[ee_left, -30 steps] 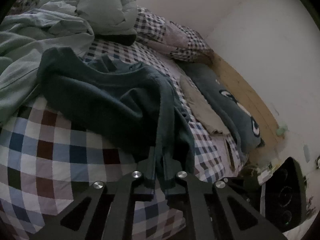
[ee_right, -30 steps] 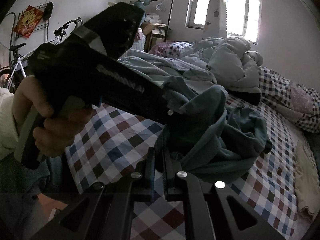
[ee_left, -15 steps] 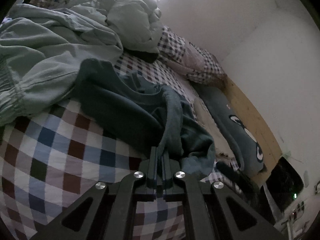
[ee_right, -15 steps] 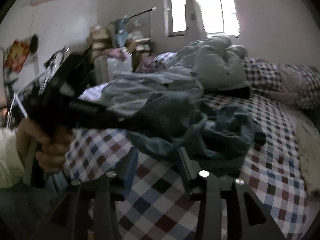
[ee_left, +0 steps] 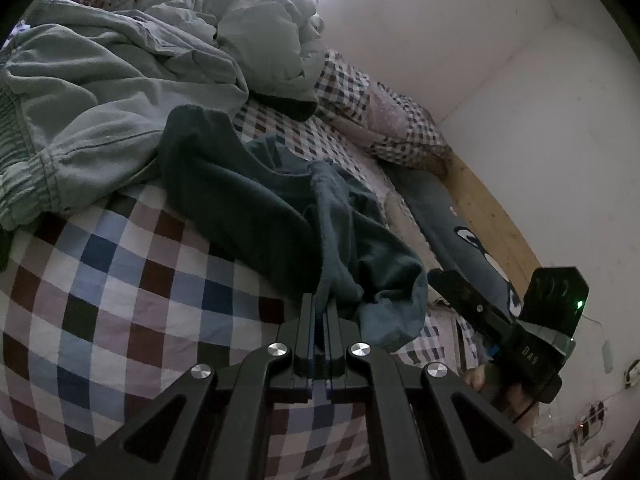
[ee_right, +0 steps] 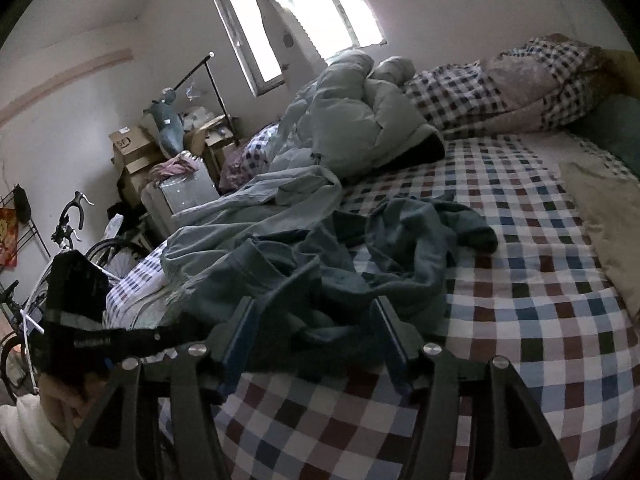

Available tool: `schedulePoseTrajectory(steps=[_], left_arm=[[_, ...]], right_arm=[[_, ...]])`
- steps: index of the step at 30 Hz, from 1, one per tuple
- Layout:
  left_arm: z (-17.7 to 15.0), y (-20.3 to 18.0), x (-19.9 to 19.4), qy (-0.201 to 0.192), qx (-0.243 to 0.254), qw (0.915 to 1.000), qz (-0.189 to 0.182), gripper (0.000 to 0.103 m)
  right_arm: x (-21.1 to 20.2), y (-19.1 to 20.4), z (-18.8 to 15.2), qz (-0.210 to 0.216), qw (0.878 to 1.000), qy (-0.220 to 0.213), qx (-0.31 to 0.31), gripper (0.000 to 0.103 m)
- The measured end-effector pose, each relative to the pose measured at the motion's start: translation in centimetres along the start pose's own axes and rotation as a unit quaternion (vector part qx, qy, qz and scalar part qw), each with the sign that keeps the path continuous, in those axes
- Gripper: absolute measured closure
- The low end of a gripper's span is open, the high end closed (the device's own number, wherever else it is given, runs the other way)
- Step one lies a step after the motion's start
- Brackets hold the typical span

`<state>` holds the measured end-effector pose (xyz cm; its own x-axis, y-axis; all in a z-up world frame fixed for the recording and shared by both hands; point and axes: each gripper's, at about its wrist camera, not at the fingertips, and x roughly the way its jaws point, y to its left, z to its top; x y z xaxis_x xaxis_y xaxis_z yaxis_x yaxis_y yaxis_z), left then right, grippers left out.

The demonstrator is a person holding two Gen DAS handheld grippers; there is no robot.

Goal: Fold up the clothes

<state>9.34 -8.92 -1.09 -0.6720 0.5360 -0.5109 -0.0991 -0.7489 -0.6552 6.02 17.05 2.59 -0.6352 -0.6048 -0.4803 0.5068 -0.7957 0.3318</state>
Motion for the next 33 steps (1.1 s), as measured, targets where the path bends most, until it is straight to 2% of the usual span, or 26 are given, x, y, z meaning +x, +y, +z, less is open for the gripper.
schedulePoseTrajectory(steps=[6,8,10,11,13,15,16,18,21,25,29,33], left_arm=[[-0.6,0.6,0.7,0.015,-0.024,0.9996,0.005,0.101],[-0.9,0.8,1.0,0.019,-0.033,0.9993,0.007,0.101],[-1.0,0.5,1.3,0.023,-0.029,0.9992,0.014,0.101],[-1.0,0.4,1.4,0.024,-0.026,0.9993,0.015,0.101],[-1.1,0.3,1.6,0.026,-0.025,0.9993,0.013,0.101],[-1.2,0.4,2.0,0.033,-0.03,0.9989,0.009,0.089],[-1.3,0.5,2.3,0.038,-0.035,0.9986,0.006,0.085],[-1.5,0.7,2.7,0.047,-0.046,0.9978,-0.003,0.066],[-2.1,0.9,3.1,0.053,-0.071,0.9958,-0.024,0.047],[-3.3,1.8,3.7,0.063,-0.144,0.9856,-0.061,0.043],[-5.0,2.6,4.1,0.066,-0.227,0.9672,-0.093,0.043],[-6.0,2.9,4.4,0.073,-0.267,0.9547,-0.109,0.042]], right_arm=[[2.5,1.8,-0.1,0.01,0.999,0.028,-0.016,0.041],[3.3,2.1,-0.2,0.007,0.999,0.037,-0.021,0.047],[4.0,2.2,-0.2,-0.004,0.999,0.045,-0.028,0.065],[4.3,2.2,-0.2,-0.009,0.998,0.05,-0.03,0.068],[4.9,2.2,-0.3,-0.015,0.998,0.058,-0.035,0.084],[5.0,2.3,-0.6,-0.017,0.997,0.062,-0.041,0.096],[4.9,2.3,-0.8,-0.017,0.997,0.059,-0.041,0.097],[4.6,2.2,-1.0,-0.012,0.998,0.051,-0.035,0.098],[4.2,1.9,-1.1,-0.006,0.999,0.04,-0.026,0.099],[4.0,1.5,-1.2,0.002,0.999,0.036,-0.019,0.099],[3.8,1.4,-1.4,0.002,0.999,0.033,-0.019,0.099],[3.6,1.4,-1.4,0.005,0.999,0.028,-0.017,0.099]])
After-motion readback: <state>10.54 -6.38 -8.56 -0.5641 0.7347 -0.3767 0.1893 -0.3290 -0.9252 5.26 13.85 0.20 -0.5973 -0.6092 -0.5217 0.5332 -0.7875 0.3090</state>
